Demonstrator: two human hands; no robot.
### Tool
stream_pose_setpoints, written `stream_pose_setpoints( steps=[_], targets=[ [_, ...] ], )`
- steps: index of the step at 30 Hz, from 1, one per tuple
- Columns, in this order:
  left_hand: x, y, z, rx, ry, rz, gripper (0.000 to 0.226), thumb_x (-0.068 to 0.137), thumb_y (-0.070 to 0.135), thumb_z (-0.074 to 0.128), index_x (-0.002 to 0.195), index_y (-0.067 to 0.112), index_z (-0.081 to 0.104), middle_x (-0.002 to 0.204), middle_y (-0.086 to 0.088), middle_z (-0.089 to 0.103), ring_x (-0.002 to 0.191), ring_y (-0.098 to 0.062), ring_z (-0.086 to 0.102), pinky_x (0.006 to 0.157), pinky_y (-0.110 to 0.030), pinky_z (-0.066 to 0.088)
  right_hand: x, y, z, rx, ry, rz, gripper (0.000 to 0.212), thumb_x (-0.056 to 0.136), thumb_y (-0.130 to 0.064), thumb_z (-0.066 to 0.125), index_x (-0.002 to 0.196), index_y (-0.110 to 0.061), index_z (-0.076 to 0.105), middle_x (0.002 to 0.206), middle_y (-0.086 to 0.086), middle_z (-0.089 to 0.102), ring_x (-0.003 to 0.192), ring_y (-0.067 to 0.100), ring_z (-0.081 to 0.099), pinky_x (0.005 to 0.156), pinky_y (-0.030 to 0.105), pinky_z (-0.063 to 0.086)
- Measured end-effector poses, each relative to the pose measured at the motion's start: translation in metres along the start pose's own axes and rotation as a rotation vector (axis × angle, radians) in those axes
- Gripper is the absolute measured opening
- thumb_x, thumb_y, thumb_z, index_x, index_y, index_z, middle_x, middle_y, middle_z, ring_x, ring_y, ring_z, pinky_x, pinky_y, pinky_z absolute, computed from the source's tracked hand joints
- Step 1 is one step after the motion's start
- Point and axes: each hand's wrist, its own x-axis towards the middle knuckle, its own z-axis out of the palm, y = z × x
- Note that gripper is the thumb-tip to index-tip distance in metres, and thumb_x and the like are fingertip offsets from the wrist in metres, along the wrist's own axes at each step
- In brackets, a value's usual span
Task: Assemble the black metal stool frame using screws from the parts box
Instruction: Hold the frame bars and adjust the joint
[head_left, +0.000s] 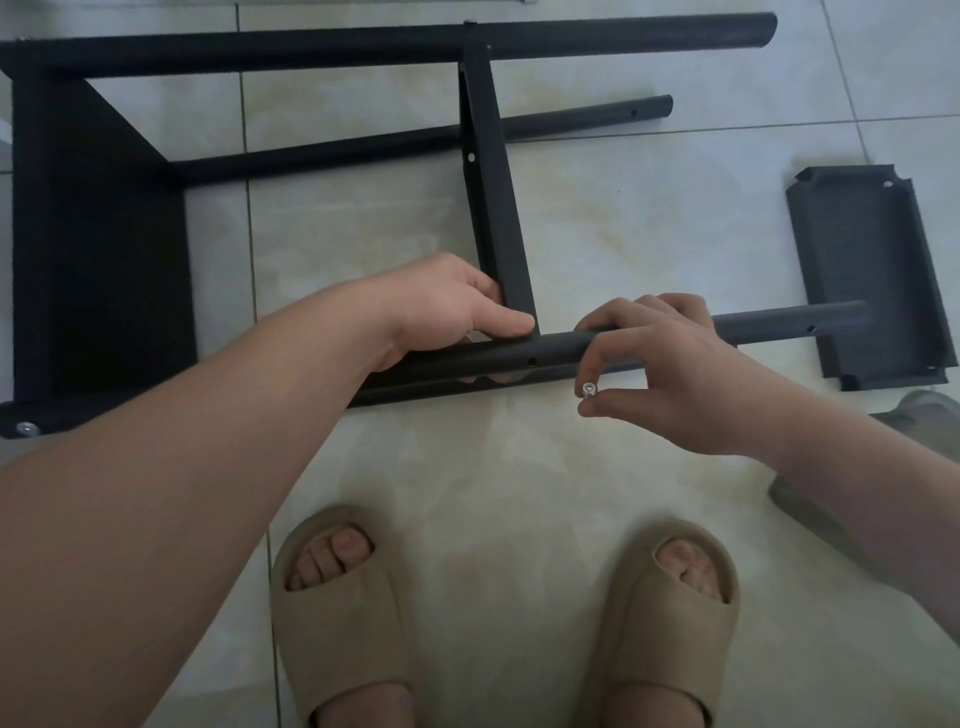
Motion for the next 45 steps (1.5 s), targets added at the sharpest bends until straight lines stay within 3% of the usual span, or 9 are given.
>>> stream_pose_setpoints(
  steps=[3,10,20,23,25,29,34,41,45],
  targets=[
    [-0.003,0.002,0.002,-0.037,-0.039,-0.029,0.019,0.091,0.025,0.072,0.096,0.007,0.072,0.086,-0.013,0.077,0.079,-0.027,0.077,0.061,-0.029,0.062,-0.001,0.0,0.001,-0.006,0.01,-0.007,0.022,0.083,-0.035,0.08,0.078,-0.042,0.059,0.114,-0.022,0.053,0.103,0.007,0.045,0.109,0.023,0.011],
    [-0.002,-0.001,0.005,-0.045,0.001,0.017,0.019,0.092,0.022,0.07,0.096,0.004,0.072,0.084,-0.015,0.076,0.073,-0.027,0.076,0.051,-0.025,0.055,-0.001,0.0,0.0,-0.008,-0.003,0.001,0.022,0.084,-0.035,0.079,0.079,-0.041,0.059,0.117,-0.02,0.054,0.104,0.007,0.043,0.11,0.023,0.009],
    [-0.002,-0.002,0.006,-0.02,0.003,0.027,0.017,0.094,0.024,0.068,0.083,0.012,0.069,0.077,-0.011,0.076,0.073,-0.026,0.076,0.056,-0.028,0.058,-0.004,-0.001,0.001,0.014,0.013,-0.004,0.017,0.084,-0.032,0.08,0.08,-0.036,0.063,0.119,-0.019,0.054,0.106,0.009,0.043,0.117,0.037,0.013],
    [-0.003,-0.005,0.009,-0.049,0.038,0.045,0.026,0.099,0.032,0.062,0.09,0.009,0.071,0.082,-0.007,0.077,0.069,-0.028,0.076,0.05,-0.027,0.056,-0.009,-0.002,0.006,0.074,0.196,-0.047,0.01,0.085,-0.023,0.081,0.082,-0.026,0.071,0.123,-0.01,0.054,0.116,0.018,0.044,0.109,0.042,0.023],
    [-0.002,-0.007,0.011,-0.051,0.064,0.058,0.036,0.102,0.038,0.054,0.095,0.006,0.071,0.087,-0.007,0.078,0.067,-0.03,0.075,0.047,-0.027,0.054,-0.012,-0.005,0.011,0.107,0.377,-0.12,0.004,0.085,-0.018,0.078,0.084,-0.019,0.074,0.106,-0.004,0.057,0.098,0.021,0.051,0.095,0.044,0.037],
    [0.002,-0.012,0.015,0.084,0.121,0.089,0.049,0.104,0.044,0.047,0.096,0.001,0.068,0.076,-0.017,0.075,0.063,-0.033,0.073,0.048,-0.027,0.052,-0.016,-0.016,0.027,0.343,0.387,-0.18,0.012,0.085,0.002,0.071,0.085,-0.01,0.068,0.08,-0.001,0.064,0.073,0.014,0.06,0.071,0.034,0.05],
    [0.002,-0.014,0.017,0.169,0.176,0.122,0.054,0.103,0.047,0.045,0.093,-0.001,0.067,0.06,-0.014,0.071,0.049,-0.026,0.068,0.045,-0.023,0.05,-0.02,-0.026,0.043,0.508,0.444,-0.041,0.019,0.085,0.003,0.073,0.091,-0.015,0.07,0.085,-0.012,0.069,0.081,0.009,0.064,0.076,0.012,0.047],
    [0.001,-0.012,0.018,0.187,0.188,0.123,0.053,0.103,0.047,0.045,0.091,0.001,0.069,0.061,-0.013,0.072,0.056,-0.031,0.071,0.053,-0.028,0.054,-0.024,-0.024,0.048,0.473,0.484,-0.055,0.02,0.088,-0.003,0.076,0.104,-0.014,0.076,0.091,-0.006,0.074,0.086,0.005,0.069,0.081,0.013,0.051],
    [0.001,-0.012,0.017,0.189,0.203,0.138,0.057,0.103,0.046,0.047,0.093,-0.007,0.064,0.067,-0.02,0.072,0.058,-0.033,0.072,0.059,-0.036,0.057,-0.023,-0.024,0.05,0.385,0.51,-0.099,0.015,0.087,-0.006,0.078,0.102,-0.009,0.077,0.09,-0.002,0.073,0.083,0.005,0.068,0.08,0.02,0.054]
  ],
)
